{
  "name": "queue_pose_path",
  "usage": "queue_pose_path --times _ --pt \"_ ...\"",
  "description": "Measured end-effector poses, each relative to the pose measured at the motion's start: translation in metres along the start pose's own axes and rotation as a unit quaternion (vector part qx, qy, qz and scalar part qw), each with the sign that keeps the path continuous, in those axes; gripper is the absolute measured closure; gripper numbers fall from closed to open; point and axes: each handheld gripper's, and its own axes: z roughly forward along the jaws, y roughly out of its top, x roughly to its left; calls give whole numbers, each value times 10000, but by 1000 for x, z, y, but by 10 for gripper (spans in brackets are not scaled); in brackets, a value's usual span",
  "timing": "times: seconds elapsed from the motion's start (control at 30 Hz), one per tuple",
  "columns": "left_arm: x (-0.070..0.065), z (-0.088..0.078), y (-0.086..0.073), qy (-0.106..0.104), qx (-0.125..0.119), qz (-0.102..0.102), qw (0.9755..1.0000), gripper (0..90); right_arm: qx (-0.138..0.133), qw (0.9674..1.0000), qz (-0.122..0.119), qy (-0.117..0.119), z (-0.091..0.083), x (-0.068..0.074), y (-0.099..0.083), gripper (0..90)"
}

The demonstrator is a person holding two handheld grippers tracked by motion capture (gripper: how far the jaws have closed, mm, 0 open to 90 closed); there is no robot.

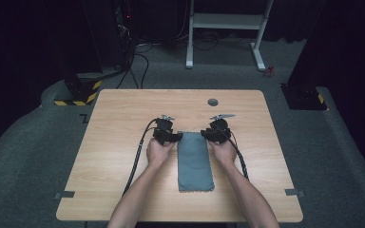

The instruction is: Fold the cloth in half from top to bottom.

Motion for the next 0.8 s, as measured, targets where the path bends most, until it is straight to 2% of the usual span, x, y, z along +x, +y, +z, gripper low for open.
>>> queue_pose_path --times 0.13,0.2,0.33,0.37,0.47,0.57,0.6,0.63,0.67,0.8 --pt "-2 3 0 12 -13 -22 10000 483 155 9999 16 -68 8 0 3 668" --pt "-2 3 0 -17 1 -65 10000 486 238 9996 -78 -92 10 1 3 668" --pt "-7 4 -1 177 2 265 9995 496 329 9989 -271 -184 15 7 1 664" --pt "-9 4 -1 189 9 298 9994 503 306 9987 -352 -210 16 7 2 664" --pt "-10 4 -1 264 29 366 9990 522 310 9988 -317 -220 17 8 2 673" --pt "-11 5 0 372 57 464 9982 566 317 9985 -404 -197 16 6 2 738" --pt "-15 6 -1 464 46 575 9973 578 338 9986 -372 -166 16 5 2 761" --pt "-16 6 -1 440 37 665 9968 601 331 9988 -346 -106 16 4 2 789" --pt "-17 6 -1 416 36 655 9970 642 340 9987 -367 -96 15 4 2 812" --pt "-16 6 0 329 64 628 9975 690 407 9984 -402 -39 15 5 2 879"
